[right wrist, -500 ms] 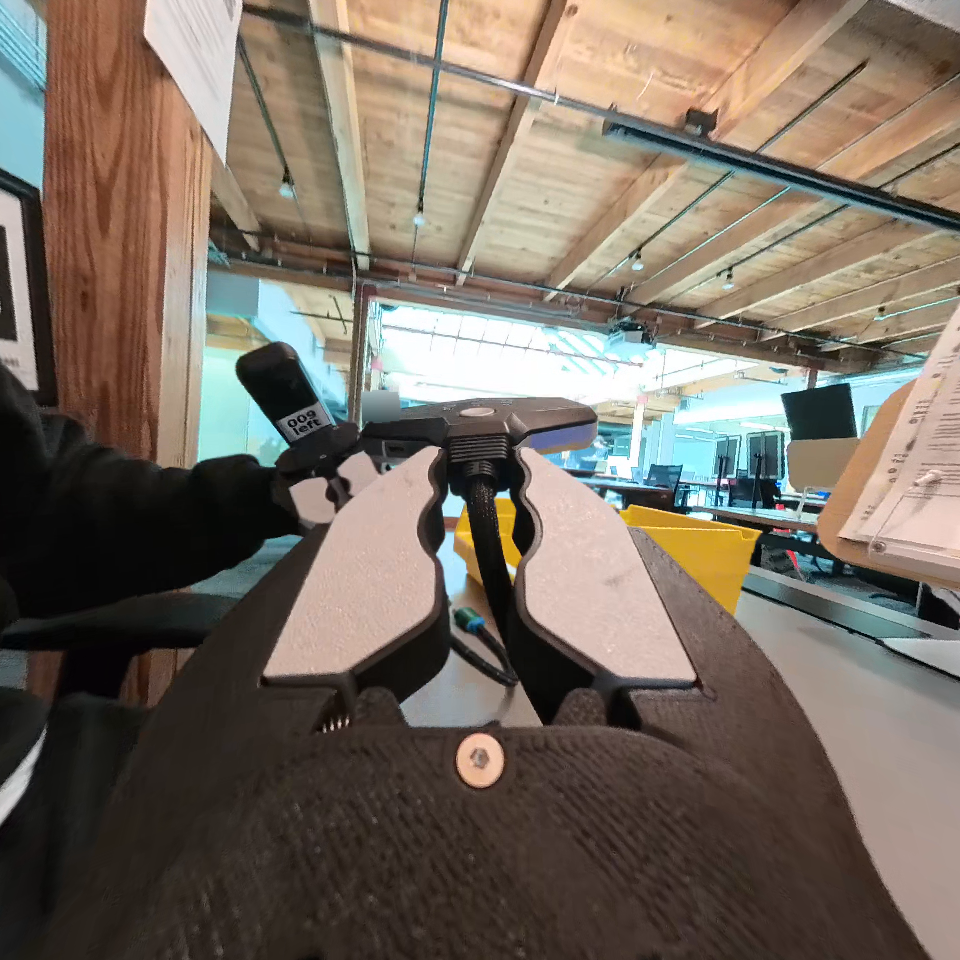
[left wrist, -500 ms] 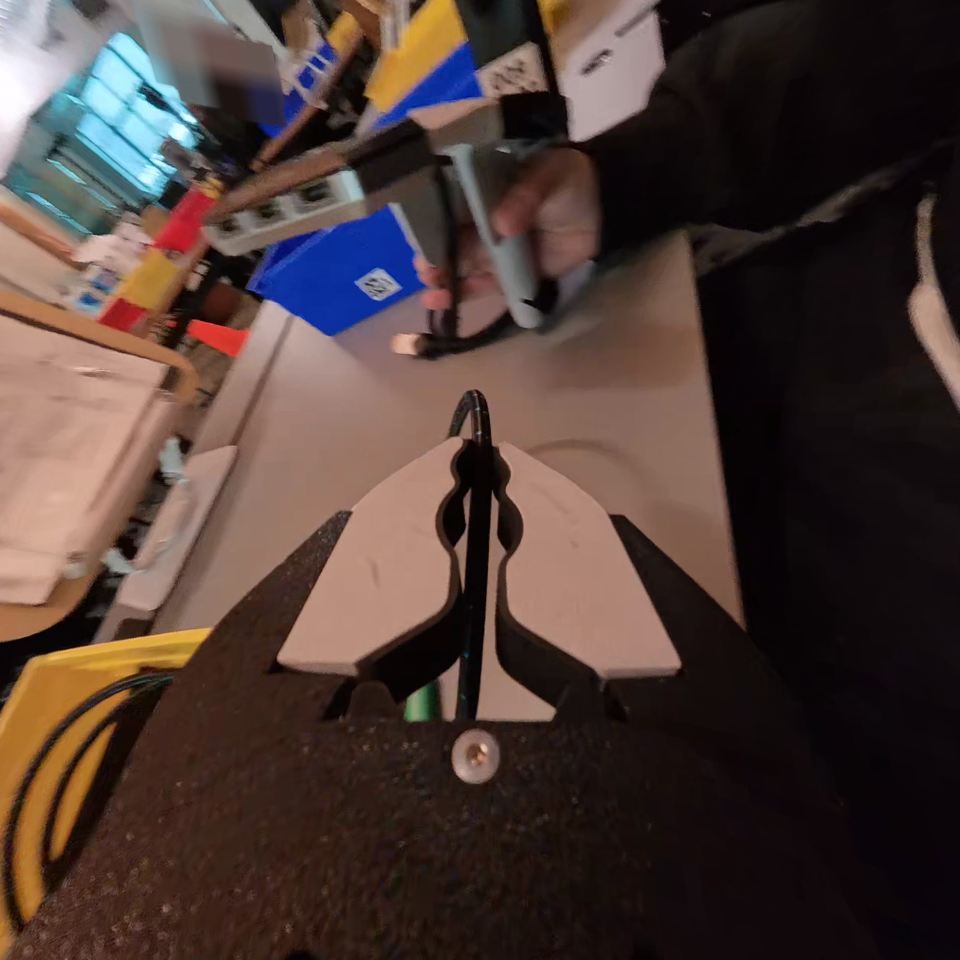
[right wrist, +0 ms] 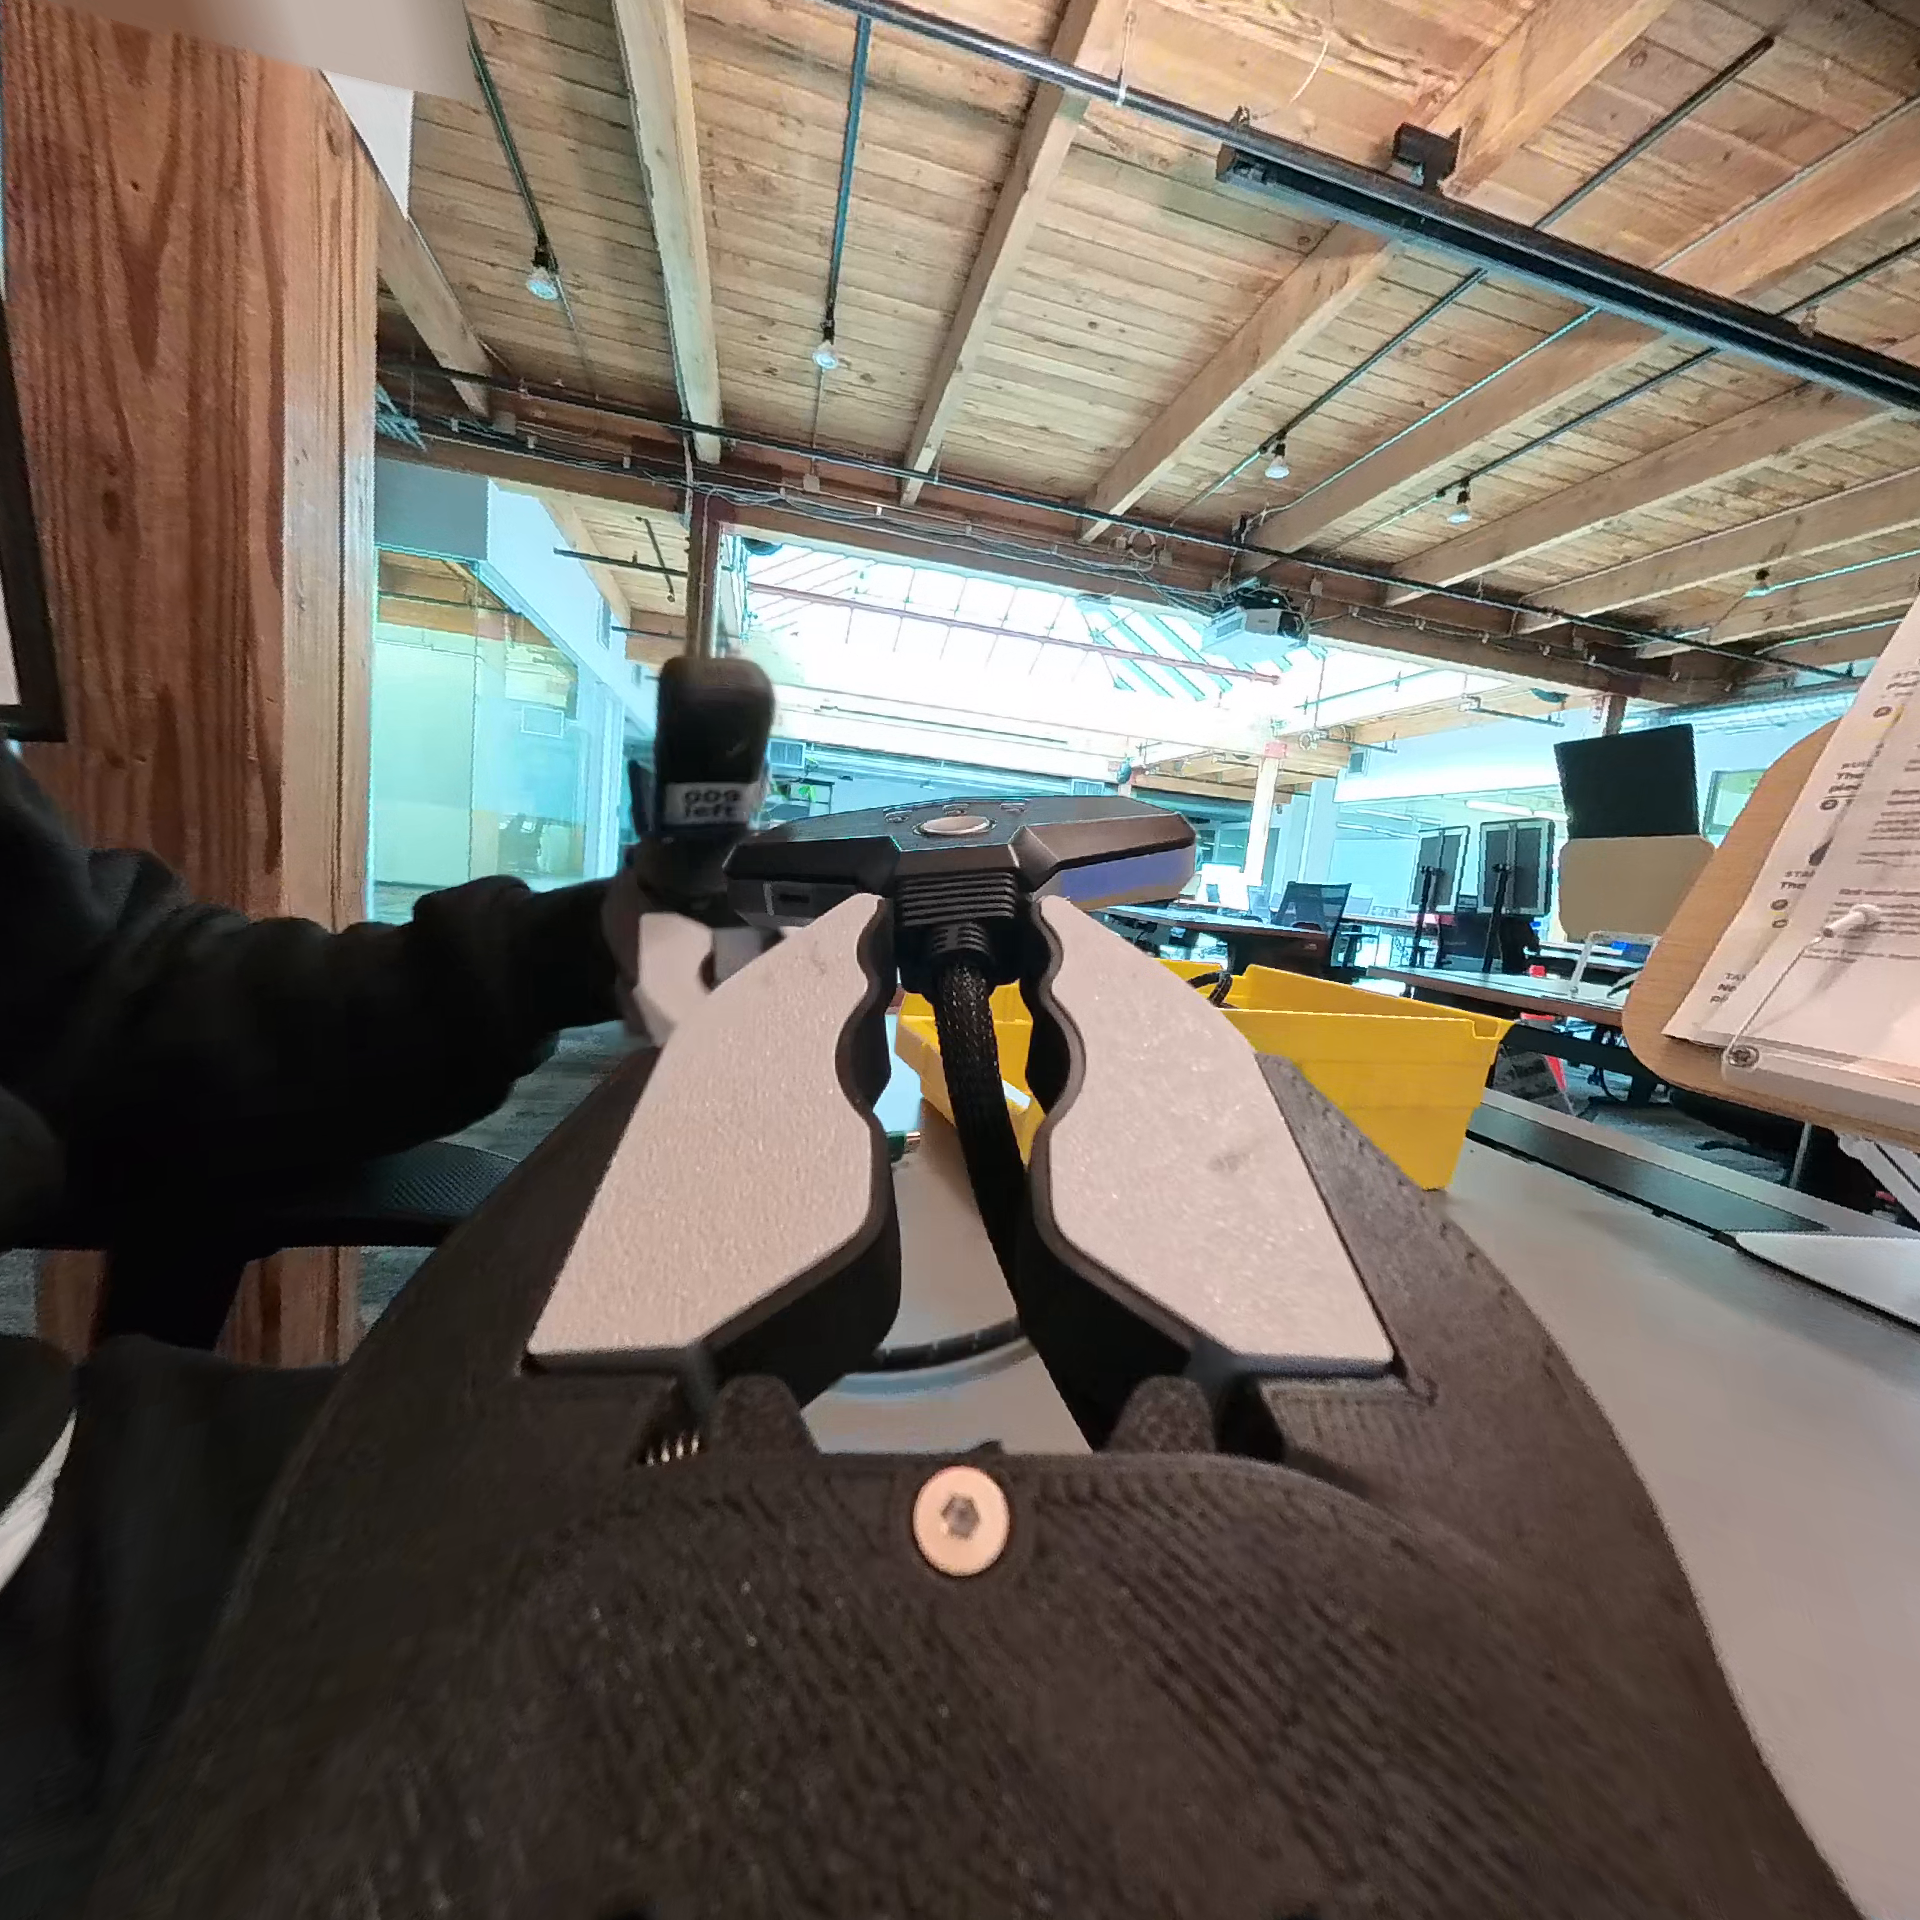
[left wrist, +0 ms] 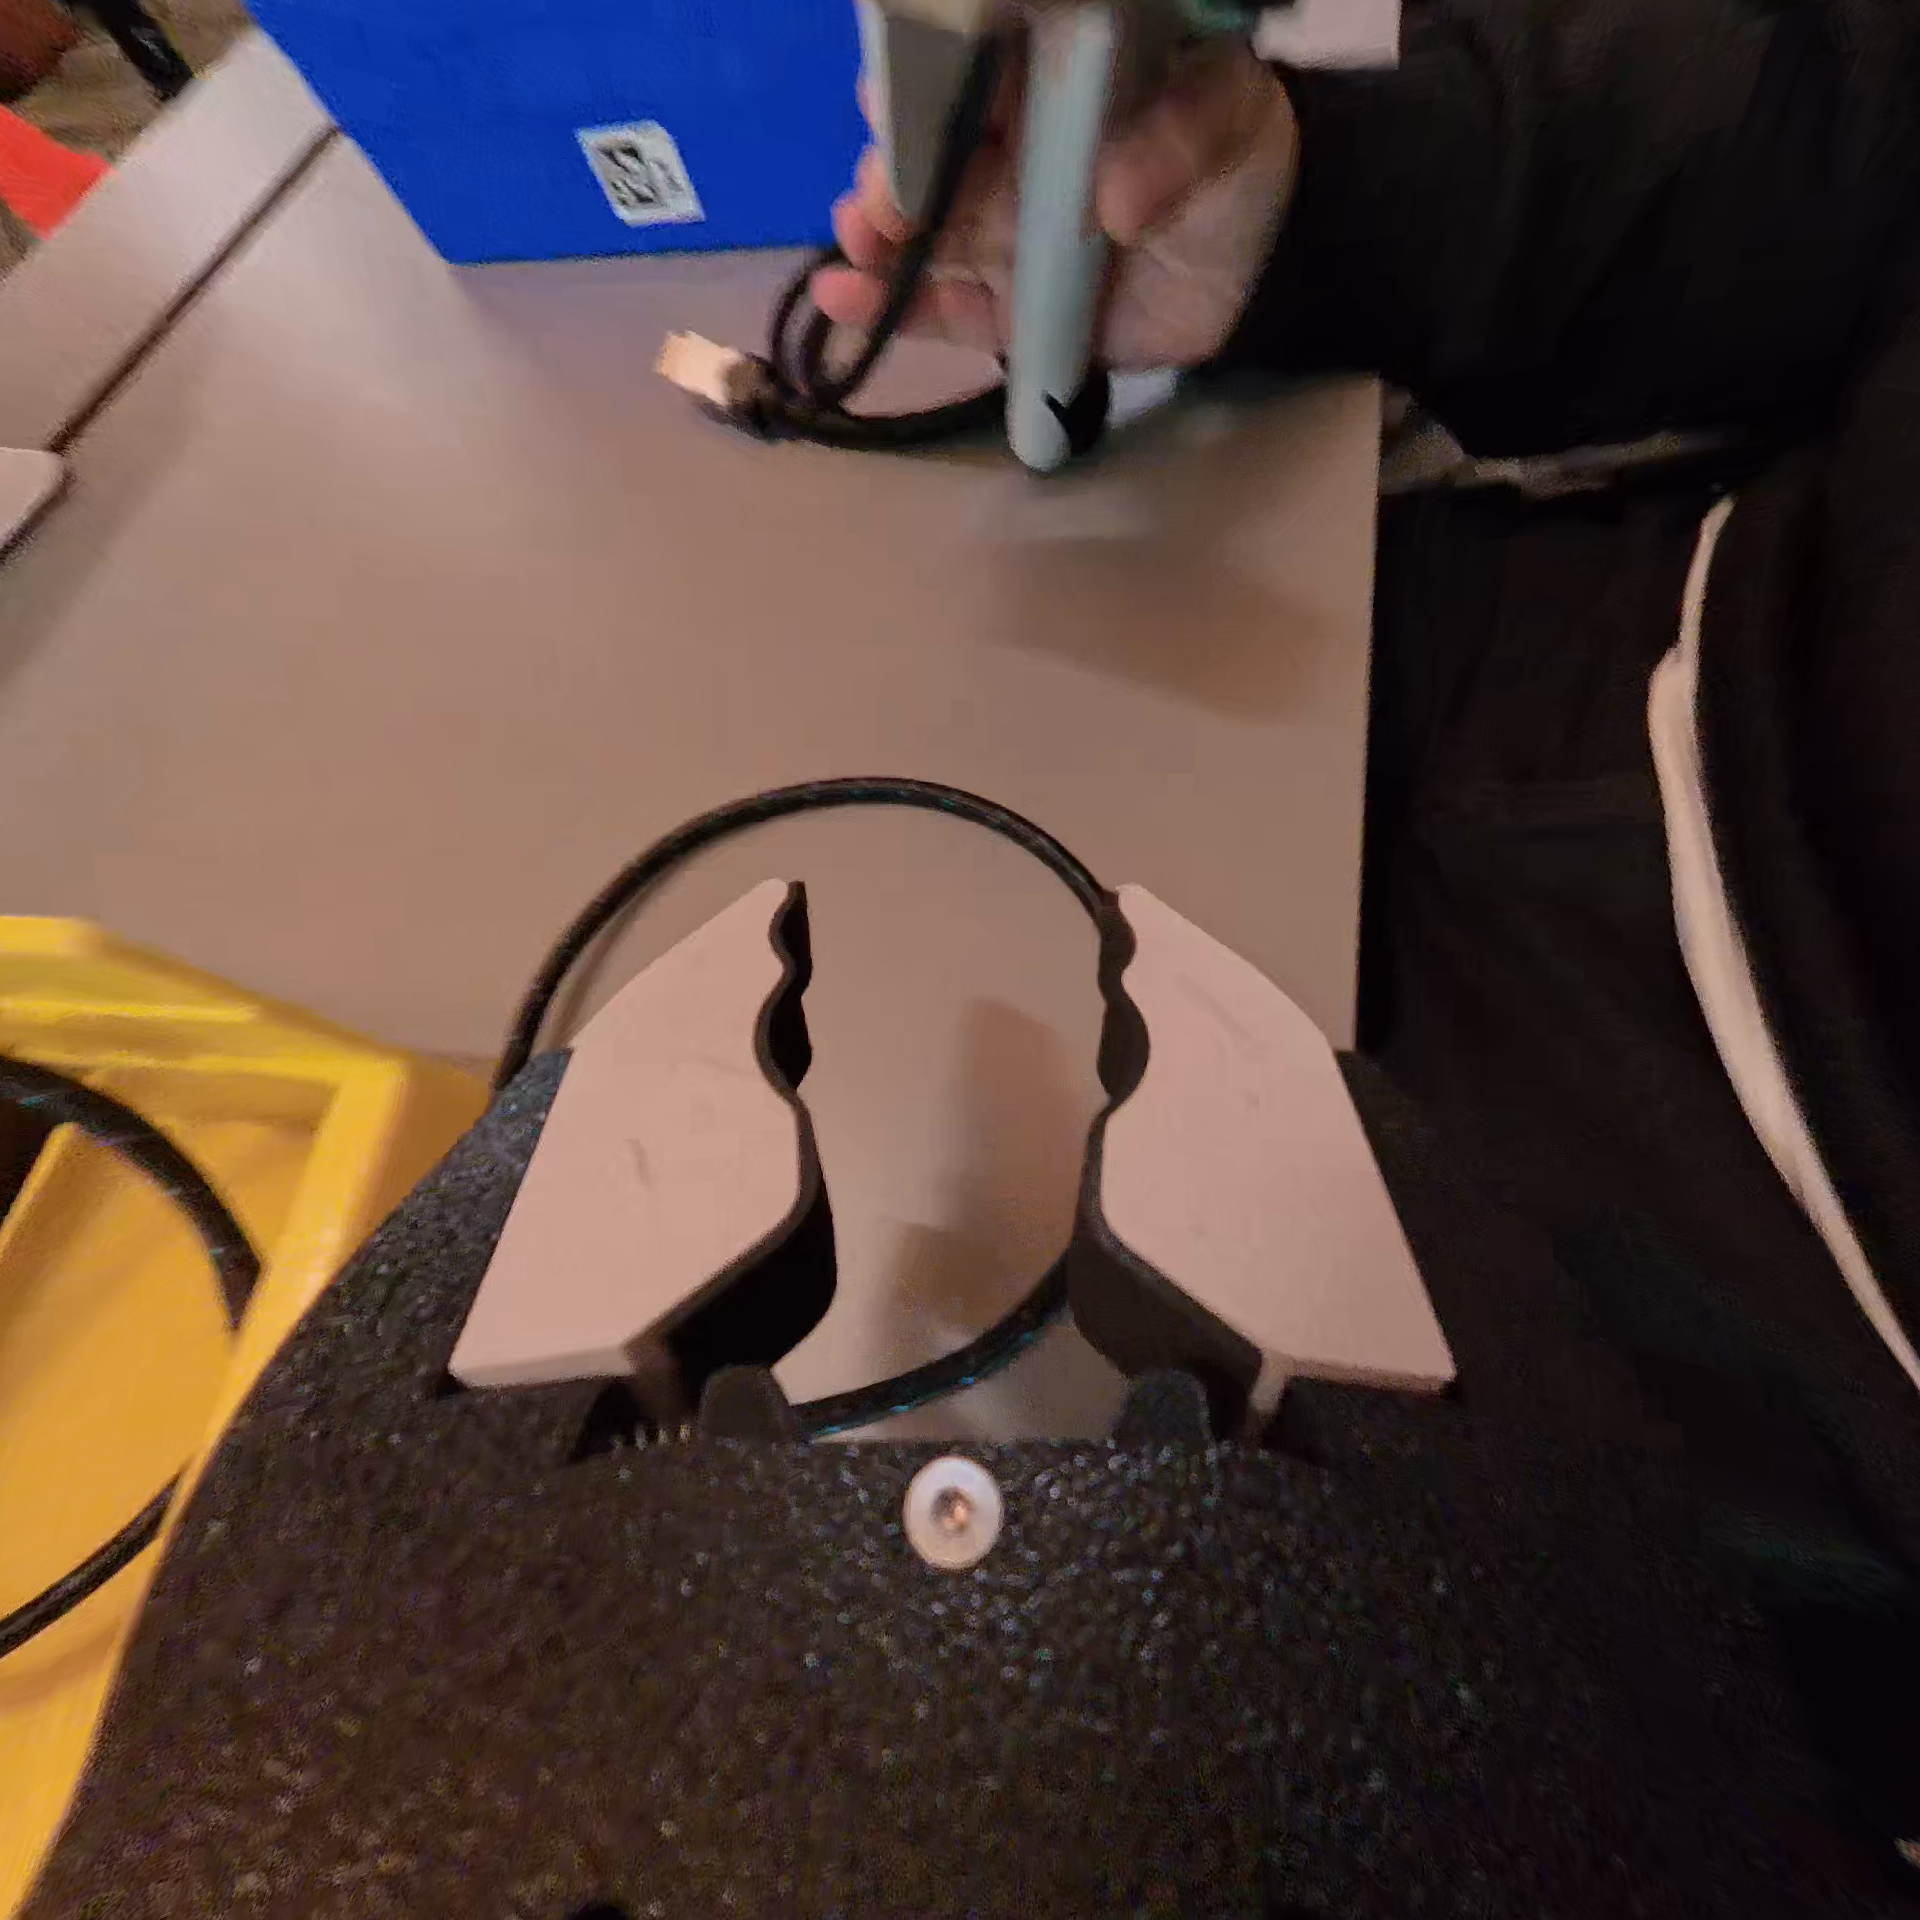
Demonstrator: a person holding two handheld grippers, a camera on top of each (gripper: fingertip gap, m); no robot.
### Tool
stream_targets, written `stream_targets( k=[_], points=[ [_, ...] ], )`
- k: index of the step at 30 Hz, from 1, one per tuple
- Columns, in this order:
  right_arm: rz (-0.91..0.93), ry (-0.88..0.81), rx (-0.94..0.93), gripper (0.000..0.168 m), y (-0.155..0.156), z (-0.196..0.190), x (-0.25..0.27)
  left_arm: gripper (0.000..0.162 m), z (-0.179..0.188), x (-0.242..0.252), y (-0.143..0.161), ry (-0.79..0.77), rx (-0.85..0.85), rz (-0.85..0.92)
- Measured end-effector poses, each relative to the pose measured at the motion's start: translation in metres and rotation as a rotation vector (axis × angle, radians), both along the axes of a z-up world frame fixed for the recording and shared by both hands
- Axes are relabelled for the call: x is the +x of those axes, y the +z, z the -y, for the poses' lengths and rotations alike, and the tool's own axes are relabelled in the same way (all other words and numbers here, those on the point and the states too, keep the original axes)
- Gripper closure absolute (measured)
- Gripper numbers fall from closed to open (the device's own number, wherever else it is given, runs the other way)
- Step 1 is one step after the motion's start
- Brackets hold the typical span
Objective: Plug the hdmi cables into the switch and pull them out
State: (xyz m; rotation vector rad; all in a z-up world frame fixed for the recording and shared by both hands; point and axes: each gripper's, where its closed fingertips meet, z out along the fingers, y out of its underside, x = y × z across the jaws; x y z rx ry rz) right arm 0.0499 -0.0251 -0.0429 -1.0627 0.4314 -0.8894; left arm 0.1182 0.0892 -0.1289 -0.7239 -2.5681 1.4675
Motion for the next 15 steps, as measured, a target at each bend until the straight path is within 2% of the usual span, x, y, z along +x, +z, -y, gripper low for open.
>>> stream_targets(
  k=[4, 7, 9, 12, 15],
  points=[
    [-0.008, 0.004, 0.002, 0.145, 0.000, 0.000, 0.002, 0.108, 0.023, 0.054, 0.035, 0.278, -0.101, -0.081],
    [-0.002, -0.002, 0.003, 0.146, 0.000, 0.000, 0.001, 0.108, 0.028, 0.085, 0.038, 0.440, -0.125, -0.079],
    [-0.002, -0.002, 0.000, 0.146, 0.000, 0.000, 0.001, 0.108, 0.018, 0.094, 0.023, 0.479, -0.041, -0.040],
    [-0.016, 0.002, 0.001, 0.146, -0.001, 0.000, 0.004, 0.111, -0.003, 0.117, 0.015, 0.638, 0.049, -0.010],
    [-0.022, -0.007, -0.009, 0.146, -0.001, -0.001, 0.006, 0.111, -0.031, 0.123, 0.004, 0.698, 0.209, 0.006]
  ],
)
